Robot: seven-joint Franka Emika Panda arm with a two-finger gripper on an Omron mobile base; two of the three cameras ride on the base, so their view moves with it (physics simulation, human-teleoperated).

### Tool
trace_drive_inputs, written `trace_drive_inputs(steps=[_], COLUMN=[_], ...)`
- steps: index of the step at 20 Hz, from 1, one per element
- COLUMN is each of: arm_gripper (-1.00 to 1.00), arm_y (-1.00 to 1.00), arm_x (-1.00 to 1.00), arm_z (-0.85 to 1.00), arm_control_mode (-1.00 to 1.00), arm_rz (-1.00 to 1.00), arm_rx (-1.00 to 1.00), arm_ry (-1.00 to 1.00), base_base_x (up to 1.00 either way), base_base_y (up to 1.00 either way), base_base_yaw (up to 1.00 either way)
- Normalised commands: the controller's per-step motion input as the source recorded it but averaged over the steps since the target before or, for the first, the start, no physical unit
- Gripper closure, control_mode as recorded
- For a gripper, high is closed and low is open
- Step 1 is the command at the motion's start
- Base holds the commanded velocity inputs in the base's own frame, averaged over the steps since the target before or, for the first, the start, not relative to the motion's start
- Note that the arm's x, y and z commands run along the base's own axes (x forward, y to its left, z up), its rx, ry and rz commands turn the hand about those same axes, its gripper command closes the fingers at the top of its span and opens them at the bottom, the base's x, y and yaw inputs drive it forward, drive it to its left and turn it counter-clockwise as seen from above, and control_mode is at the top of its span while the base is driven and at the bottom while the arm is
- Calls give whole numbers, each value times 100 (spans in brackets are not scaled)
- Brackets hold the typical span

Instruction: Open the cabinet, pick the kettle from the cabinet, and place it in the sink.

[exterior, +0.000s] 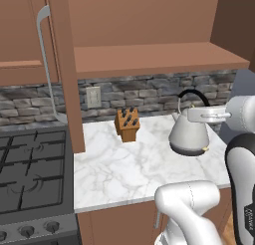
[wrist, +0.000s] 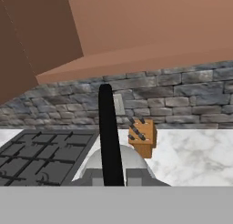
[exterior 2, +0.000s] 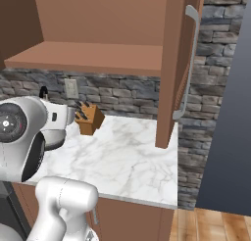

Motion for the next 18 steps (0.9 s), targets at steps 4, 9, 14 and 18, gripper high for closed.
trace_drive_inputs(steps=[4, 9, 14, 18], arm_gripper=[100, 100, 100, 100], arm_y=[0, 0, 0, 0], arm_x=[0, 0, 0, 0], arm_z=[0, 0, 0, 0], arm_control_mode=[-100, -100, -100, -100], arm_rz=[0, 0, 0, 0], arm_rx=[-1, 0, 0, 0], arm_ry=[0, 0, 0, 0], base_base_x=[0, 0, 0, 0], base_base_y=[0, 0, 0, 0], base_base_yaw=[0, 0, 0, 0])
